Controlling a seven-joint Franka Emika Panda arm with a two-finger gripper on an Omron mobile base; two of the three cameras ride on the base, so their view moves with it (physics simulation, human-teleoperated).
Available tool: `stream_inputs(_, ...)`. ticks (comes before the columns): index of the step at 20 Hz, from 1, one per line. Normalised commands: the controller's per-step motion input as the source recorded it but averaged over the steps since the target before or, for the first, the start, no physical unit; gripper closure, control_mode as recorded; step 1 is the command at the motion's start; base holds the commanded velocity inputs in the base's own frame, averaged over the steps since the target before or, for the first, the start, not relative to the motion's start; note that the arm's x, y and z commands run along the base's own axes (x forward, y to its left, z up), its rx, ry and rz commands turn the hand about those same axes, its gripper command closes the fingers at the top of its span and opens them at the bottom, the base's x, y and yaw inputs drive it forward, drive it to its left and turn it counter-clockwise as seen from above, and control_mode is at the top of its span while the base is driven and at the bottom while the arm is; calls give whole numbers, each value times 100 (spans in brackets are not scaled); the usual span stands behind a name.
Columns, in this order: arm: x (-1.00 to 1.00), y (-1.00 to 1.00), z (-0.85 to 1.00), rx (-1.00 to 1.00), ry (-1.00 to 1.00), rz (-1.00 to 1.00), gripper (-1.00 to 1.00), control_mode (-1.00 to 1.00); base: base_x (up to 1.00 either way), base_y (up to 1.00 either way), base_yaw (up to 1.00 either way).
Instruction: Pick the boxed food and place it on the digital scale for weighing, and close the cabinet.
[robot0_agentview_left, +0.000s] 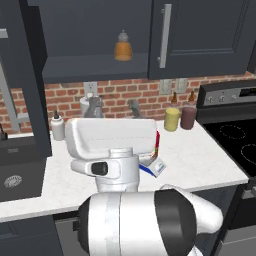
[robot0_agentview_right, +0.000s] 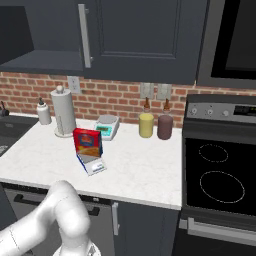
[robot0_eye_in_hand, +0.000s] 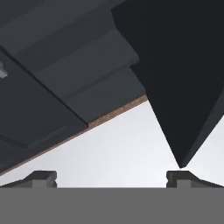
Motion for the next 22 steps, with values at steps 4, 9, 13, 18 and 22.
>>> stream_inputs(4,3,94,-100,17,-17,0,-100,-100,0,0,0)
stream_inputs(9,-5,75,-100,19,-25,-1,-100,-100,0,0,0)
stream_inputs(13,-93,27,-84,29,-46,-12,-100,-100,0,0,0)
stream_inputs(18,-69,65,-98,23,-29,-12,-100,-100,0,0,0)
stream_inputs(22,-9,98,-97,3,-4,-6,-100,-100,0,0,0)
